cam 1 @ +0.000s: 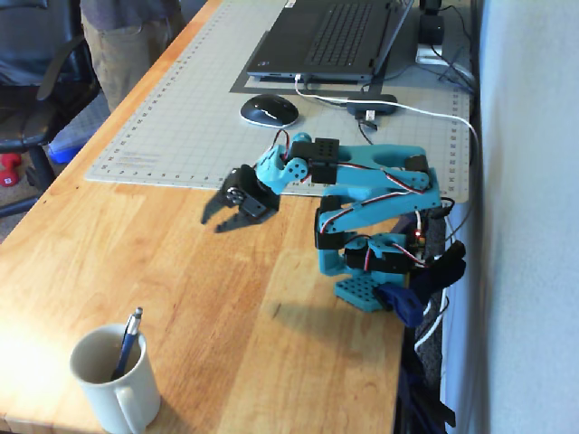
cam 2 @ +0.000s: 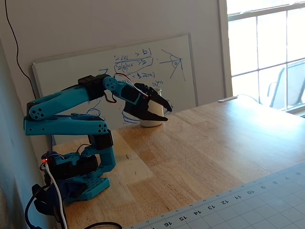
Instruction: Grasp a pen and put it in a mug.
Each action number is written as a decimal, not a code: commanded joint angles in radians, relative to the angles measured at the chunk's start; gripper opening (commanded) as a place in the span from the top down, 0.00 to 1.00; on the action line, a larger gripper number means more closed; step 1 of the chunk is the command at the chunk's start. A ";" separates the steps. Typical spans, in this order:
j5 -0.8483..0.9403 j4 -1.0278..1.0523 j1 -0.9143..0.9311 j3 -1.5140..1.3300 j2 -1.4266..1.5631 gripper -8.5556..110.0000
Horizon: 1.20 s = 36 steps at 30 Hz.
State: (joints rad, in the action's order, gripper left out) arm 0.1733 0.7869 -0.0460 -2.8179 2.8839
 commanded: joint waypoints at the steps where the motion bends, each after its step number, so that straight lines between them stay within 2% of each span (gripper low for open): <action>1: -0.012 0.080 0.015 -0.021 0.091 0.86; 10: -0.021 0.164 0.026 -0.227 0.305 0.86; 14: -0.014 0.225 0.089 -0.319 0.393 0.87; 20: -0.029 0.377 0.121 -0.321 0.466 0.90; 36: -0.029 0.367 0.114 -0.322 0.465 0.92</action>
State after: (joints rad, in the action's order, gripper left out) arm 0.1549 1.1505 0.0690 -3.1554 3.3241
